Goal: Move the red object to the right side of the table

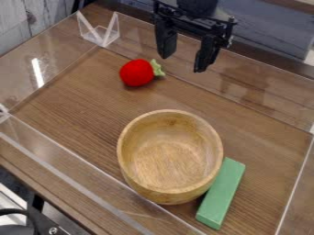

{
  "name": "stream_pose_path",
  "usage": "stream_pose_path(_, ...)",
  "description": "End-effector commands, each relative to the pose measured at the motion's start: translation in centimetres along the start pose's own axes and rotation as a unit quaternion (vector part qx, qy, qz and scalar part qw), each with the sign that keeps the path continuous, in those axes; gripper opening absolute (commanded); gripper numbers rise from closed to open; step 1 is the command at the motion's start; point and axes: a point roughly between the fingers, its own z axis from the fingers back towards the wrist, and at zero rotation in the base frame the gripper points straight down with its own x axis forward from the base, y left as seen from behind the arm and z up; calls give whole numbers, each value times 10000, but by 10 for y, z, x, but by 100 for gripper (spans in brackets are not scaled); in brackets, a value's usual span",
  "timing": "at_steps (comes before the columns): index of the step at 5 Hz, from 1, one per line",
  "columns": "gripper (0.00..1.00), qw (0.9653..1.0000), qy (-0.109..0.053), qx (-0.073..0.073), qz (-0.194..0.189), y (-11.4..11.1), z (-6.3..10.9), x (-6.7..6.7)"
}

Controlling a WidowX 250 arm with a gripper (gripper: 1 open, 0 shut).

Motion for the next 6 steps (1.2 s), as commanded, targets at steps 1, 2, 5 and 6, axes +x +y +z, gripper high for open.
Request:
stream_pose_path(1,100,9999,95,9,105,16,-7,8)
stream_pose_path(2,100,9995,60,46,317,47,-18,23)
stream_pose_path(5,100,9993,157,268,-219,113,-37,50)
stream_pose_path(6,100,9991,253,273,-210,124,-54,50)
